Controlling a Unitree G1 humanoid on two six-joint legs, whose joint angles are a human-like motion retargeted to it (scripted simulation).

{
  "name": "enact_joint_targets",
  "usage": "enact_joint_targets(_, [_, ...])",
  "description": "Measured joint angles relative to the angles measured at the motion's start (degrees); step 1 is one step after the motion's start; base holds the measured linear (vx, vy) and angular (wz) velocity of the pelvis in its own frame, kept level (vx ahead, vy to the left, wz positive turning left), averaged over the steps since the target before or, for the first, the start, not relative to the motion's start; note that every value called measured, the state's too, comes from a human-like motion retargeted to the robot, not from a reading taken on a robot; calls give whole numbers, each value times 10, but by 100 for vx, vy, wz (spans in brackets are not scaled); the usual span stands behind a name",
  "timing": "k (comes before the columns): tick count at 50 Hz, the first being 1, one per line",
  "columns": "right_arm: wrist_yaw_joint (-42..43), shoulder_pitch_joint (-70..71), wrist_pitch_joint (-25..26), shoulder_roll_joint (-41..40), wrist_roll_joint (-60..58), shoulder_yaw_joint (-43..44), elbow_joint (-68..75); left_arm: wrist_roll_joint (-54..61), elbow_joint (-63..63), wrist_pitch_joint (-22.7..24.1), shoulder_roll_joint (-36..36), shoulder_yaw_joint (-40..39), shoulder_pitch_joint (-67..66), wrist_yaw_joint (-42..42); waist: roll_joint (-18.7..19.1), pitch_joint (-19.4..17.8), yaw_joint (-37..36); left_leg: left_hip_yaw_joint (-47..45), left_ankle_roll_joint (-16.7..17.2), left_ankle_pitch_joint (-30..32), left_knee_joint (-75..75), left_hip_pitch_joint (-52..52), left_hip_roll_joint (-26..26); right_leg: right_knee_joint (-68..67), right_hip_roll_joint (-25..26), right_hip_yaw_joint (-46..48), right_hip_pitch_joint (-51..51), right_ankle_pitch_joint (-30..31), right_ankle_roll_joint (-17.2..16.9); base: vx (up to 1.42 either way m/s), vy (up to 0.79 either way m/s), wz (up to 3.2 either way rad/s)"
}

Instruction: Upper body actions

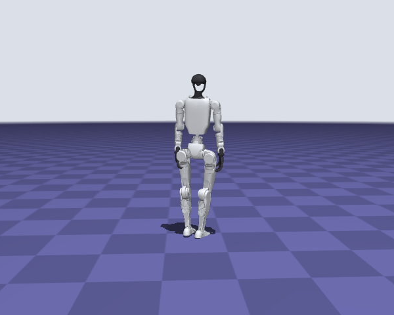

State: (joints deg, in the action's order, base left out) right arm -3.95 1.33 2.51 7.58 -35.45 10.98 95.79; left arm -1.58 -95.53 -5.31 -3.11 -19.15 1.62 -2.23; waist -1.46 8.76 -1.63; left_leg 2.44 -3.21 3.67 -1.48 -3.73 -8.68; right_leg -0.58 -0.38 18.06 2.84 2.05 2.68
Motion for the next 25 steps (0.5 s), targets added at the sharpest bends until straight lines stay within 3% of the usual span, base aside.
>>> enact_joint_targets(25, [-2, 0, -1, 1, -2, -1, 0, 6, 1, 1, 1, -1, 0, -2, -1, 1, 1, -3, 2, -1, 0, -1, 1, 1, -1, 6, 0, 4, 0, 0, 0, 0])
